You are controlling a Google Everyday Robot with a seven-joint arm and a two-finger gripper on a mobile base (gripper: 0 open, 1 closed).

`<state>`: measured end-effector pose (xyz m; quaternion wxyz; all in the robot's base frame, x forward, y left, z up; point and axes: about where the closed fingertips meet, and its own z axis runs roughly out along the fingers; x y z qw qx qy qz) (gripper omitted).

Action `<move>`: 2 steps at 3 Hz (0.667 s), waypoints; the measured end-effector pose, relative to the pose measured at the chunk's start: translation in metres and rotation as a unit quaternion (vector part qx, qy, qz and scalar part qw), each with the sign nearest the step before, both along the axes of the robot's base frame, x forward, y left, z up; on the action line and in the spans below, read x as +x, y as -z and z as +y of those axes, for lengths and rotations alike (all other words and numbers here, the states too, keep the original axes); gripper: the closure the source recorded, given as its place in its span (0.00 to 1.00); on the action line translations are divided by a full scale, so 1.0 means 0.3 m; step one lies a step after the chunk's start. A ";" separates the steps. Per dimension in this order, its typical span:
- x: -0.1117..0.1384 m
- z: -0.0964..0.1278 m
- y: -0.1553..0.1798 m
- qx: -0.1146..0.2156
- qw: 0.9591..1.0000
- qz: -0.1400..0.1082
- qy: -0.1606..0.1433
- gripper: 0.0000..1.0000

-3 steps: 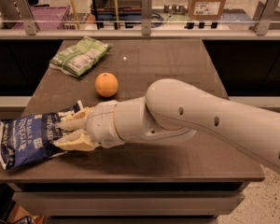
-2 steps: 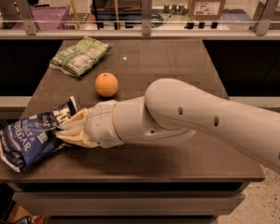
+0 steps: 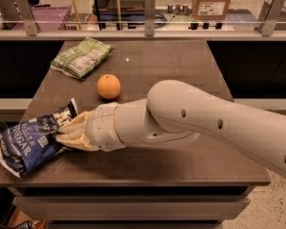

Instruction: Pick blue chip bag

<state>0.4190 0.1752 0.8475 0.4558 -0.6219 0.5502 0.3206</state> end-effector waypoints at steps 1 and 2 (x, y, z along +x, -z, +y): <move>0.003 -0.005 -0.018 0.005 1.000 0.001 -0.008 1.00; 0.035 -0.046 -0.076 0.030 0.999 -0.006 -0.019 1.00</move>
Offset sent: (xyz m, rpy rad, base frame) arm 0.0271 -0.0358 0.0476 0.1375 -0.0312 0.0697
